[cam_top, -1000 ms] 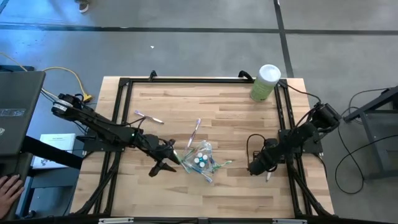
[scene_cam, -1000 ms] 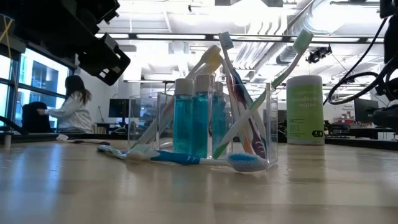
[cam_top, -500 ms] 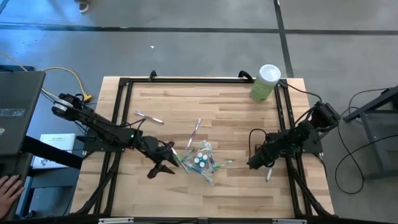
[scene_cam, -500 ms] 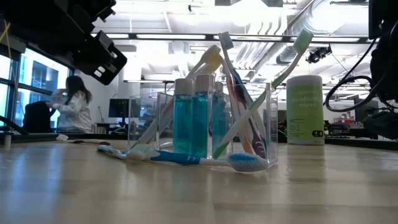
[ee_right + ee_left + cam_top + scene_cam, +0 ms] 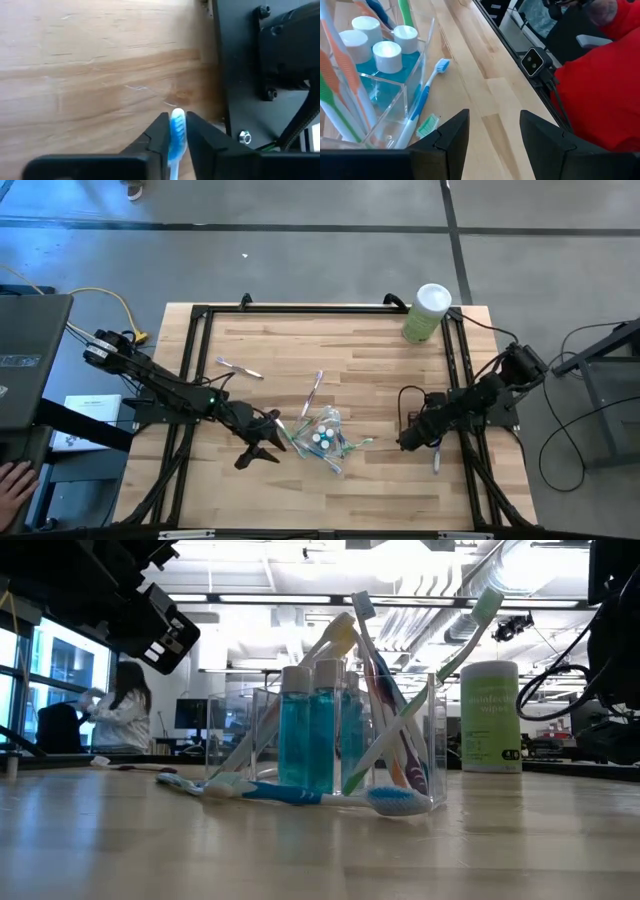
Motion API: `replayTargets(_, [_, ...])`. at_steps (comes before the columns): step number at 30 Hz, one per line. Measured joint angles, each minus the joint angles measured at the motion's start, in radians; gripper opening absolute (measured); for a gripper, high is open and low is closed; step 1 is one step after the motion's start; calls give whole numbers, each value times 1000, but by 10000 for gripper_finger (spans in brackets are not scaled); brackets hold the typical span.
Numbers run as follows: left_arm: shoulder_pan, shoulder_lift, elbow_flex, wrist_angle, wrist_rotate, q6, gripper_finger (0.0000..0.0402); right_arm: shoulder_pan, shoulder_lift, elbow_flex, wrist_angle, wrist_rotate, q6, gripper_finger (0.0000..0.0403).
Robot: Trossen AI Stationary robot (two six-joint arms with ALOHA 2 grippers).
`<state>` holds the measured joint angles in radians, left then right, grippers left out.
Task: Pick & Place toothbrushing station
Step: Put the blue toothbrush into the transparent organizer
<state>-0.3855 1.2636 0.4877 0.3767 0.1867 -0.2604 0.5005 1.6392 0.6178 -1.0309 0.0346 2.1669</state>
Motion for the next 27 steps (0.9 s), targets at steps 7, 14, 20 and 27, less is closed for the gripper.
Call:
replayTargets(7, [0, 0, 0, 0, 0, -20, 171, 3, 4, 26, -18, 30, -104, 22])
replayTargets(14, [0, 0, 0, 17, 0, -50, 171, 11, -9, 177, -72, 174, -248, 6])
replayTargets(20, [1, 0, 0, 57, 0, -99, 171, 23, -13, 305, -112, 327, -346, 4])
replayTargets(27, [1, 0, 0, 124, 0, -143, 171, 92, -14, 524, -207, 480, -455, 4])
